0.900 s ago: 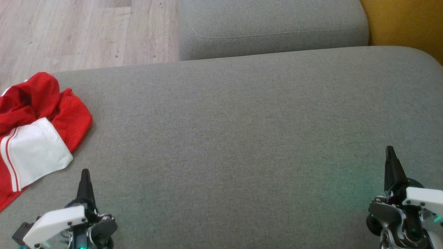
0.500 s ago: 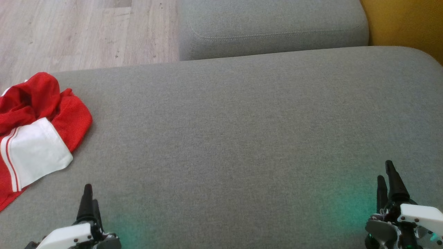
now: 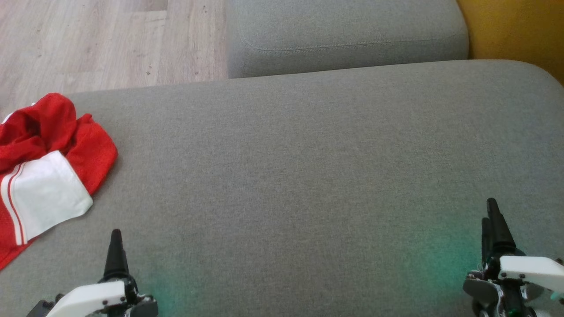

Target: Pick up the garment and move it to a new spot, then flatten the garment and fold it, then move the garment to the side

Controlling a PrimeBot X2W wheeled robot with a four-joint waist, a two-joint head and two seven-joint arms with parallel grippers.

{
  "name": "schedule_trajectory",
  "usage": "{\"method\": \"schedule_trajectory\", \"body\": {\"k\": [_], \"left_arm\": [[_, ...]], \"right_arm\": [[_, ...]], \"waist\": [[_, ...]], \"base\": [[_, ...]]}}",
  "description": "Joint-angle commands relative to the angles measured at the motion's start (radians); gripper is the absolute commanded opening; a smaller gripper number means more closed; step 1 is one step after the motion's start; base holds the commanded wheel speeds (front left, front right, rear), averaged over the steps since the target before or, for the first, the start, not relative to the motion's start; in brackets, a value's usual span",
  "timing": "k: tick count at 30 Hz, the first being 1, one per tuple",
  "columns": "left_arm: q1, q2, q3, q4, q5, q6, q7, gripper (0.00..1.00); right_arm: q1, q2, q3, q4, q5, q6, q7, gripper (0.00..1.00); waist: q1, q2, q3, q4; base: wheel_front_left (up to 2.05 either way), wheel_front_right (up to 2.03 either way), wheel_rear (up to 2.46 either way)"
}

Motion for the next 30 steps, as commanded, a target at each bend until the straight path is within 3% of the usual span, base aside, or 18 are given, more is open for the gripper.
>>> {"method": "schedule_trajectory", "body": {"k": [1,30], "left_arm": [[-0.041,0.005,-0.002,-0.036,0.024,0.002,-0.008,1.00],[-0.052,0.068,-0.113,-0.042,0.514,0.011,-0.093,1.00]], "right_arm": [[-0.034,-0.003,0.007,-0.043,-0.032,0.000,-0.013,1.00],[-0.037,-0.015,0.078,-0.065,-0.597,0.000,-0.099,1.00]], "waist": [[0.0000,0.0000,-0.001,0.000],[0.0000,0.0000,-0.013,-0.006]], "base": [[0.00,0.00,0.00],[0.00,0.00,0.00]]}}
